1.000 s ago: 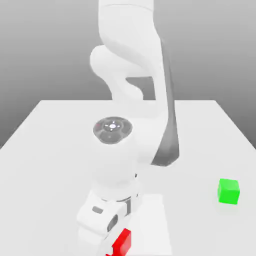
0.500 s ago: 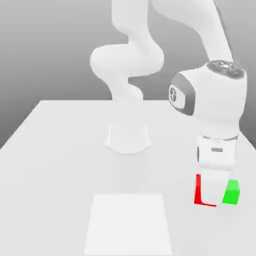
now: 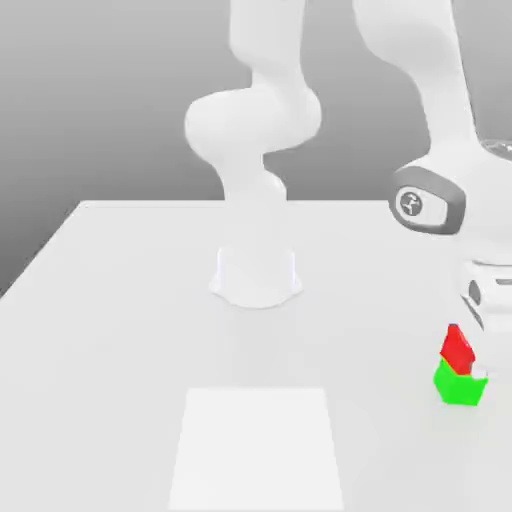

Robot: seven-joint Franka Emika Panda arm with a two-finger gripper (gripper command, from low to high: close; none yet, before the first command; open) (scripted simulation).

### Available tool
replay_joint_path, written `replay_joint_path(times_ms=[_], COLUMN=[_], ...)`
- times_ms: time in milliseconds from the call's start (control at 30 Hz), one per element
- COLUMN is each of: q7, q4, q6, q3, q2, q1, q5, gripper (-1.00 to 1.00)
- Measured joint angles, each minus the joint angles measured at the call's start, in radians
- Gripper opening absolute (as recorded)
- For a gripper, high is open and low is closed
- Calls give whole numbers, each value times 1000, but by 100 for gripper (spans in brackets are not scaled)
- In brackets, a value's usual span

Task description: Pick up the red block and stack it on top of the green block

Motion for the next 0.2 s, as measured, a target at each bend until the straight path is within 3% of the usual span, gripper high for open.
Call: replay_joint_path(times_ms=[200], q7=[-50], q4=[-8], q6=[-155], q3=[14], q2=[-166], q1=[1], q5=[70], gripper=[100])
